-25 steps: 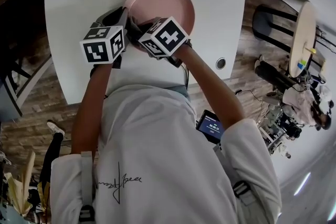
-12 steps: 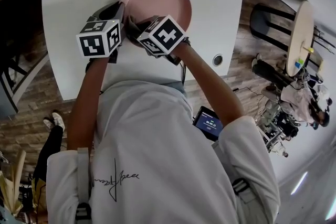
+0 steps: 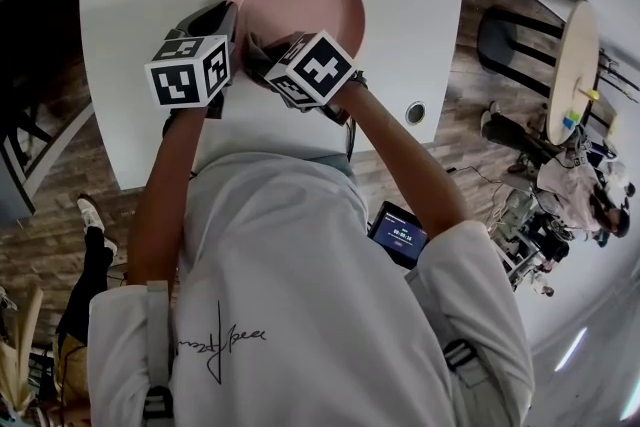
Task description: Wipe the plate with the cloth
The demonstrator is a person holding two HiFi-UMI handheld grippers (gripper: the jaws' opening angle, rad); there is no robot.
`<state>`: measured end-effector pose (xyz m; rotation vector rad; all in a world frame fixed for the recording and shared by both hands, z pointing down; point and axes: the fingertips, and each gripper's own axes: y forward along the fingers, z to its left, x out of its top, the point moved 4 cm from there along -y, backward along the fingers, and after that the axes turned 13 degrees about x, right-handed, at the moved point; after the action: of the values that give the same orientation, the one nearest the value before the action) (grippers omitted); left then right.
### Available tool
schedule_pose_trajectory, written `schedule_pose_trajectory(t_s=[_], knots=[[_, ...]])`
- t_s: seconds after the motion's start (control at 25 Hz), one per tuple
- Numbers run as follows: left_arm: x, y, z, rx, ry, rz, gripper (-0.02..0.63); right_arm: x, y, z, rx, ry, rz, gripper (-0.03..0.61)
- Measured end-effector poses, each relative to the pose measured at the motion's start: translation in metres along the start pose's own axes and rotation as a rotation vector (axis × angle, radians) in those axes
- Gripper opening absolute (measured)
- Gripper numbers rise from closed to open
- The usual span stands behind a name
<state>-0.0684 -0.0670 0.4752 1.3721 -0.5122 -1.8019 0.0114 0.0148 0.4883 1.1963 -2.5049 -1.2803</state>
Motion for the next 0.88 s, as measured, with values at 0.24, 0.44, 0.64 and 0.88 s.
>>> schedule_pose_trajectory(t_s=[0.24, 0.44, 0.64, 0.88], knots=[[0.000, 0.003, 0.001, 0.001, 0.001, 0.001, 0.034, -0.008, -0.002, -0.002, 0.022, 0.026, 0.029, 0.040], [0.001, 0.002, 0.000, -0.001, 0.001, 0.001, 0.034, -0.015, -0.004, -0.002, 0.034, 0.033, 0.055, 0.040], [0.001, 0.002, 0.001, 0.001, 0.002, -0.002, 0.034, -0.022, -0.006, -0.002, 0.039, 0.041, 0.071, 0.040], [0.002, 0.002, 0.001, 0.003, 0.003, -0.002, 0.034, -0.029, -0.011, -0.004, 0.044, 0.049, 0.093, 0.040]])
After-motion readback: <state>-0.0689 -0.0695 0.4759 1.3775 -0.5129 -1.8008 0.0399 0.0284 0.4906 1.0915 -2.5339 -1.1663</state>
